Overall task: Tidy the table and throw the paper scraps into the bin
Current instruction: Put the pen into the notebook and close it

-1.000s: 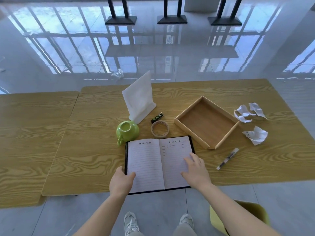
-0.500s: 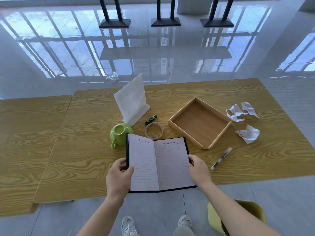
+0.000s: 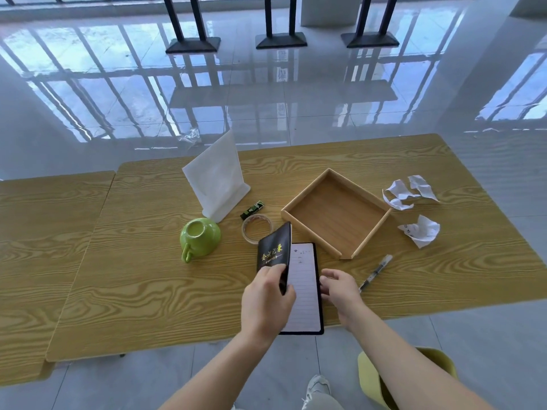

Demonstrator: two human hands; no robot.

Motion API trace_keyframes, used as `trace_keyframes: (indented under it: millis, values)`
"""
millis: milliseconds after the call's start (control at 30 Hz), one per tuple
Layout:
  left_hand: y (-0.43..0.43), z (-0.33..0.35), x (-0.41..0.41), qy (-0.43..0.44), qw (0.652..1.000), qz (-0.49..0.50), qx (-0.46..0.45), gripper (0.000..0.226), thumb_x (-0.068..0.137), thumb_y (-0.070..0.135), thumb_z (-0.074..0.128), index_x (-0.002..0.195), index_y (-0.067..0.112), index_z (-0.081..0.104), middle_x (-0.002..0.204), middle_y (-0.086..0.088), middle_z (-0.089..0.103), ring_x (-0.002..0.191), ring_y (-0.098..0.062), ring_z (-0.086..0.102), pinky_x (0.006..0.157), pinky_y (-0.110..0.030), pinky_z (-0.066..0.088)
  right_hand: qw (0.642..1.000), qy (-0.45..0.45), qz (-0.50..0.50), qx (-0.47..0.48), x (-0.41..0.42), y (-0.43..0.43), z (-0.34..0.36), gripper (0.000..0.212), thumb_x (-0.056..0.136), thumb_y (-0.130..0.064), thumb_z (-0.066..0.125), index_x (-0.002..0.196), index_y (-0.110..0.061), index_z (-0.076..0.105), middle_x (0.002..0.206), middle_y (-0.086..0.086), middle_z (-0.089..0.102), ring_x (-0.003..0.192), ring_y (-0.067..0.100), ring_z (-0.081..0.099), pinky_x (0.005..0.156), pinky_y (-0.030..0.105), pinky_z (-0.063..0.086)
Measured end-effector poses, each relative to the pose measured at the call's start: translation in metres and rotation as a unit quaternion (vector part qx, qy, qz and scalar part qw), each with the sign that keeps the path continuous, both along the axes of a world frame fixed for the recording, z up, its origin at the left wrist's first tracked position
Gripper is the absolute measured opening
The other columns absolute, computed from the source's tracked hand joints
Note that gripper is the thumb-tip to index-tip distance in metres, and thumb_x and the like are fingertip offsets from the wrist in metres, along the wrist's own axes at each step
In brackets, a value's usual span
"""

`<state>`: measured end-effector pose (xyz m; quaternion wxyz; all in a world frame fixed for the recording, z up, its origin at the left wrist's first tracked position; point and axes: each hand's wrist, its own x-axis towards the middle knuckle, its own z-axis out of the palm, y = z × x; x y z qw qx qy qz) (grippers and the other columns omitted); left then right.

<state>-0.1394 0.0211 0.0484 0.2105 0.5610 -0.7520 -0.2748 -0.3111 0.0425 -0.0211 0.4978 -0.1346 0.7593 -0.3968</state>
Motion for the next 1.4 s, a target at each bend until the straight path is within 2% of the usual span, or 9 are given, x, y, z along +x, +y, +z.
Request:
trace_keyframes:
  millis: [200, 467, 567, 733, 933, 1067, 1133, 1233, 1400]
  values:
    - [0.009, -0.016, -0.032, -0.087, 0.995, -0.044, 0.017, 0.023, 0.088, 0.023, 0.055, 0.110, 0.017, 0.060, 0.103, -0.001, 0.060, 0.089, -0.028, 0.062, 0.074, -0.040, 0.049, 0.998, -0.057, -0.013, -0.019, -0.005, 0.003, -0.002, 0.021, 0.098, -0.011, 0.053, 0.116, -0.009, 0.064, 0.109, 0.012, 0.069, 0.105, 0.028, 0.065, 0.087, 0.043, 0.057]
    - [0.024, -0.047, -0.060, -0.227, 0.970, -0.091, -0.014, 0.011, 0.092, 0.020, 0.048, 0.097, 0.017, 0.058, 0.097, -0.003, 0.057, 0.079, -0.025, 0.058, 0.053, -0.033, 0.035, 0.992, -0.113, 0.016, -0.048, -0.007, 0.010, 0.001, 0.027, 0.099, -0.004, 0.048, 0.090, -0.013, 0.071, 0.087, 0.007, 0.074, 0.075, 0.019, 0.070, 0.060, 0.028, 0.056]
    - [0.030, -0.057, -0.061, -0.252, 0.962, -0.101, -0.029, 0.011, 0.087, 0.018, 0.059, 0.098, 0.018, 0.061, 0.093, -0.001, 0.057, 0.077, -0.021, 0.054, 0.049, -0.030, 0.036, 0.992, -0.110, 0.020, -0.053, -0.009, 0.013, -0.001, 0.029, 0.099, -0.002, 0.047, 0.086, -0.014, 0.070, 0.089, 0.011, 0.072, 0.081, 0.024, 0.068, 0.073, 0.038, 0.060]
    - [0.032, -0.068, -0.047, -0.235, 0.960, -0.140, -0.062, 0.032, 0.089, 0.045, 0.053, 0.113, 0.024, 0.058, 0.108, 0.003, 0.056, 0.095, -0.021, 0.051, 0.075, -0.034, 0.047, 0.996, -0.066, 0.037, -0.047, -0.011, 0.013, -0.004, 0.024, 0.099, -0.008, 0.049, 0.101, -0.016, 0.072, 0.099, 0.006, 0.074, 0.096, 0.023, 0.069, 0.086, 0.041, 0.060]
    - [0.034, -0.078, 0.004, -0.232, 0.950, -0.195, -0.074, 0.056, 0.086, 0.055, 0.044, 0.134, 0.028, 0.052, 0.143, -0.001, 0.050, 0.140, -0.024, 0.035, 0.113, -0.051, 0.031, 0.992, 0.030, 0.110, -0.057, -0.015, 0.006, -0.002, 0.028, 0.097, -0.012, 0.055, 0.123, -0.015, 0.064, 0.111, -0.001, 0.068, 0.106, 0.014, 0.063, 0.099, 0.039, 0.053]
    - [0.028, -0.082, 0.030, -0.301, 0.918, -0.251, -0.061, 0.076, 0.084, 0.067, 0.037, 0.149, 0.028, 0.030, 0.158, -0.005, 0.028, 0.149, -0.031, 0.013, 0.119, -0.056, 0.013, 0.980, 0.155, 0.117, -0.048, -0.025, 0.018, 0.000, 0.023, 0.094, -0.019, 0.061, 0.116, -0.018, 0.067, 0.103, -0.004, 0.070, 0.097, 0.014, 0.066, 0.090, 0.037, 0.056]
    - [0.024, -0.082, 0.034, -0.313, 0.911, -0.261, -0.068, 0.080, 0.082, 0.067, 0.040, 0.150, 0.027, 0.028, 0.157, -0.009, 0.028, 0.149, -0.033, 0.012, 0.119, -0.055, 0.016, 0.970, 0.228, 0.083, -0.037, -0.035, 0.027, 0.002, 0.016, 0.093, -0.024, 0.062, 0.106, -0.019, 0.069, 0.091, -0.005, 0.071, 0.086, 0.014, 0.067, 0.076, 0.032, 0.057]
    - [0.020, -0.082, 0.030, -0.323, 0.905, -0.265, -0.083, 0.081, 0.081, 0.065, 0.049, 0.148, 0.023, 0.033, 0.153, -0.013, 0.036, 0.146, -0.038, 0.021, 0.116, -0.055, 0.026, 0.951, 0.304, 0.050, -0.017, -0.055, 0.034, 0.004, 0.012, 0.093, -0.026, 0.062, 0.096, -0.018, 0.070, 0.083, -0.004, 0.068, 0.074, 0.011, 0.061, 0.058, 0.022, 0.044]
    - [0.015, -0.086, 0.025, -0.327, 0.902, -0.269, -0.082, 0.078, 0.083, 0.061, 0.053, 0.148, 0.020, 0.036, 0.154, -0.020, 0.033, 0.145, -0.042, 0.020, 0.115, -0.054, 0.028, 0.945, 0.324, 0.009, 0.048, -0.092, 0.021, 0.000, 0.021, 0.092, -0.031, 0.064, 0.101, -0.013, 0.065, 0.089, 0.003, 0.071, 0.085, 0.022, 0.064, 0.070, 0.032, 0.048]
